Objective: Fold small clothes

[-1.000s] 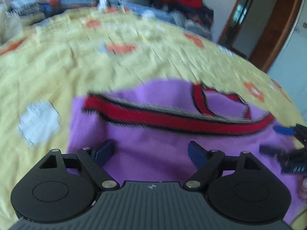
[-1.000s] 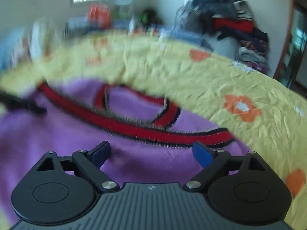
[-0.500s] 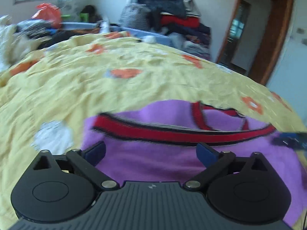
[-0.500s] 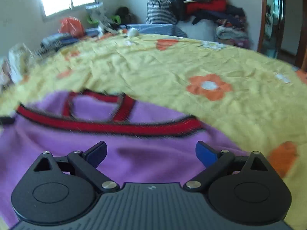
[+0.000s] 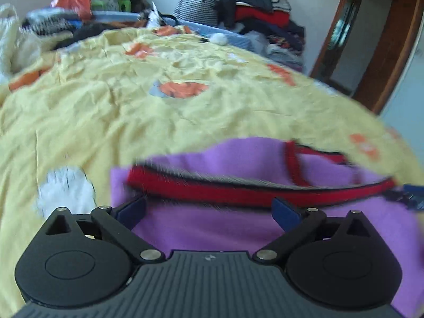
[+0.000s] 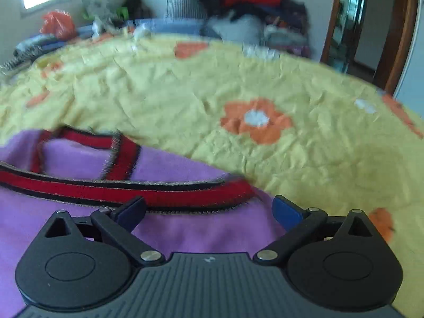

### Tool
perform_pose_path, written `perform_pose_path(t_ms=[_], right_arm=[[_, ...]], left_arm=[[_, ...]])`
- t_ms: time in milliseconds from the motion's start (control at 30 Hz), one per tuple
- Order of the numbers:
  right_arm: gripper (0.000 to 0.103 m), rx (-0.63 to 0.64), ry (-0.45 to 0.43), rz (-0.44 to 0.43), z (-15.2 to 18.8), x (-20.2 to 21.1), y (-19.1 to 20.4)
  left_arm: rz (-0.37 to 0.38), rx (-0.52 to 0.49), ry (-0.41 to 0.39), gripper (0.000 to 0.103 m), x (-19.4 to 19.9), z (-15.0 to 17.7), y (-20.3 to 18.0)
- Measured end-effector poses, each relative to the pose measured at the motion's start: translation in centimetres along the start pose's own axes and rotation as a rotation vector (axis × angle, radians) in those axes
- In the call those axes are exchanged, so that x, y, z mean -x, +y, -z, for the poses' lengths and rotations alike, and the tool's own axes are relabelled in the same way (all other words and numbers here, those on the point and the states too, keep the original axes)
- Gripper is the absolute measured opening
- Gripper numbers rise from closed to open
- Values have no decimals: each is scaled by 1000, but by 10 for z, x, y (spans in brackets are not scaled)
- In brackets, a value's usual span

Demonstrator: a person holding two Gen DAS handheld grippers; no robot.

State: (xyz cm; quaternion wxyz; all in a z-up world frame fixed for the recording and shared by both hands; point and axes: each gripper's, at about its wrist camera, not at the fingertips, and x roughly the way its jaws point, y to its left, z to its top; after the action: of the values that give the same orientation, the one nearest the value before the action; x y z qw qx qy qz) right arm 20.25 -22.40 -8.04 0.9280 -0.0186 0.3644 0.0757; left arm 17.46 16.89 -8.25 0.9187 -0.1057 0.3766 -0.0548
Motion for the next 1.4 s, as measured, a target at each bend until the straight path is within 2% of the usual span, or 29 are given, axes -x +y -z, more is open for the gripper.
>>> perform_pose_path(t_ms=[67,133,167,200,233,267,300,333,367,400,433,500,567,633,667,700,733,900,967,1033,1067,1133,1167,1200,1267,1300,1400], right_arm=[[102,19,2,-81,16,17,11],[102,59,40,-134,30,16,24],[102,111,60,-97,35,9,30],[103,147,35,-59,39,5,28],[103,103,22,-55,39,2,14],[103,8,43,-70,37,-2,-7],[103,-20,46,-66,35,-1,-18],[103,-16,72,-6,32,2,-21],[103,-28,80,5,31,12,-21],[103,-50,78,-19,33,25,-19],[103,-60,58,-48,38,40,-11],[103,-13,27,-82,54,67,21],[103,17,18,-134,75,86,62],[103,51,12,-186,91,90,104],[103,96,8,-177,100,88,124],[103,163,40,-158,110,82,141],[103,203,-1,-142,120,85,147],[103,192,44,-196,133,104,126],[103,165,38,-198,124,109,115],[103,109,-7,-162,117,110,92],[103,86,5,-146,113,106,79],[103,72,69,-133,116,90,59],[103,108,46,-119,124,90,52],[103,124,47,-127,129,95,46],[103,123,106,-162,125,105,35],[103,114,82,-174,118,113,27],[103,37,-150,-139,82,127,-11]], left_arm=[[70,-18,33,101,17,16,-11],[77,-78,61,103,20,37,-25],[61,-107,80,103,16,46,-30],[39,-141,67,103,14,53,-32],[25,-177,48,103,14,58,-33],[11,-209,44,103,15,61,-33],[-11,-228,47,103,17,63,-31],[-44,-229,55,102,21,63,-28],[-49,-214,59,100,30,65,-25],[-3,-192,55,100,41,68,-23],[54,-178,49,100,53,70,-22],[112,-193,42,101,74,83,-32],[101,-248,45,101,83,100,-44],[89,-281,98,102,78,118,-49],[73,-295,111,102,75,128,-48],[42,-357,77,103,77,137,-52],[23,-408,76,103,79,145,-53],[22,-420,92,102,96,156,-39],[65,-373,85,101,106,148,-36],[136,-300,42,103,112,136,-38],[155,-289,29,103,111,132,-41],[110,-294,68,103,94,128,-45],[93,-292,112,102,84,131,-43],[84,-321,101,103,82,136,-42],[15,-439,91,103,85,148,-46],[22,-440,93,103,90,149,-45],[108,-310,75,103,100,133,-31]])
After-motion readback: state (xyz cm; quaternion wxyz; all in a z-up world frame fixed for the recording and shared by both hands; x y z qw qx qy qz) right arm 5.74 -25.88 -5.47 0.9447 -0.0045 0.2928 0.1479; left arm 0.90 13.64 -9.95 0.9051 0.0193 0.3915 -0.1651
